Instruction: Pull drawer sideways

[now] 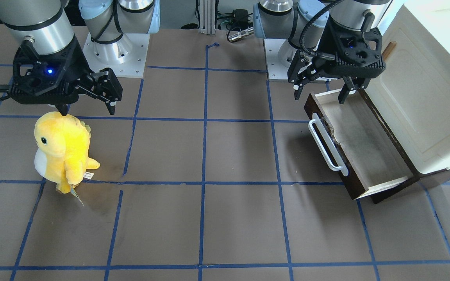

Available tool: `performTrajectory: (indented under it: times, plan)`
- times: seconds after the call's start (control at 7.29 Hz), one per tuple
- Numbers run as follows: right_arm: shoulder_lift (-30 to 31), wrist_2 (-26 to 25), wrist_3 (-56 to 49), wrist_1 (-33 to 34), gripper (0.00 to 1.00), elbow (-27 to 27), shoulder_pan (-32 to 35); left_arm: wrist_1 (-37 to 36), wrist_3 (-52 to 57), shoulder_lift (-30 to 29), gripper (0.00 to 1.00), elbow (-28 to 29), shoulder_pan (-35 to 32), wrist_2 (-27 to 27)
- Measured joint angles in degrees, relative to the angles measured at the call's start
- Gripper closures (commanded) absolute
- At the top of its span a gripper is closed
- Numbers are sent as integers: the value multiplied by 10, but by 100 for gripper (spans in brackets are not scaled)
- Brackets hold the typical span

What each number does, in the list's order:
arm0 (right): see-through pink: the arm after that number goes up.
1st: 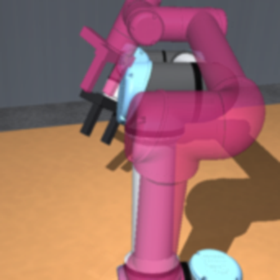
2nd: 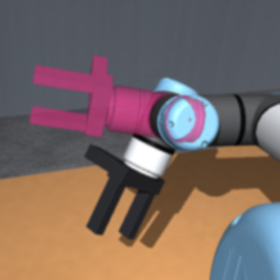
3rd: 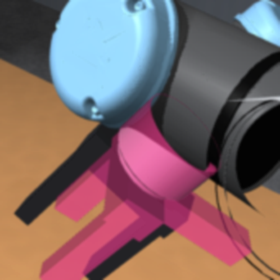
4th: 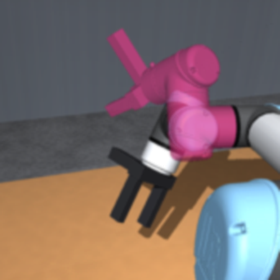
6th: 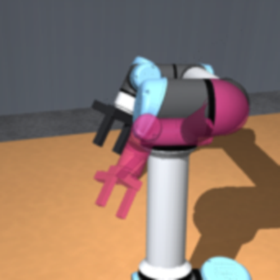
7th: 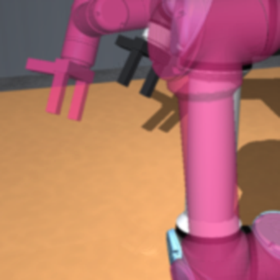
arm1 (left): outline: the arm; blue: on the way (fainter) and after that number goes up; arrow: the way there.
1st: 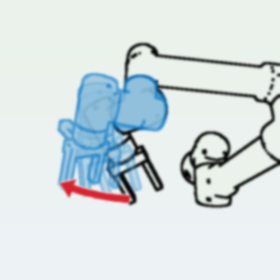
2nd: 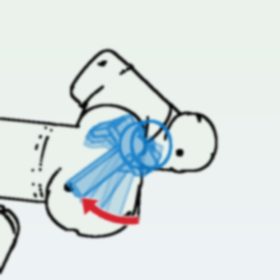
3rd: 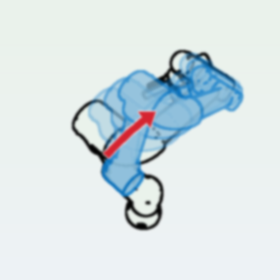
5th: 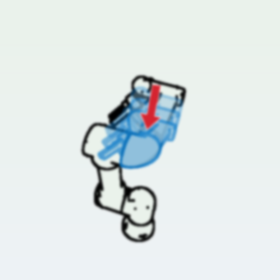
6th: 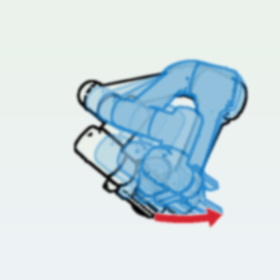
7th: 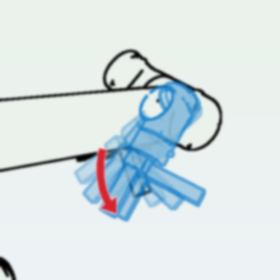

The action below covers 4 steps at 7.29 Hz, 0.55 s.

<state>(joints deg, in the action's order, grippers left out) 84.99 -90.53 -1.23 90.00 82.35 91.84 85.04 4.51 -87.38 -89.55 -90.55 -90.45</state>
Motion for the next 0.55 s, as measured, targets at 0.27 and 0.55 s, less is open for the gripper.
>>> performTrajectory:
  times: [0.27, 0.55]
  plan:
    - [0, 0, 0, 0, 0, 0, 0, 5, -2, 5, 0, 0, 0, -1]
    - [0, 0, 0, 0, 0, 0, 0, 5, -2, 8, 0, 0, 0, -2]
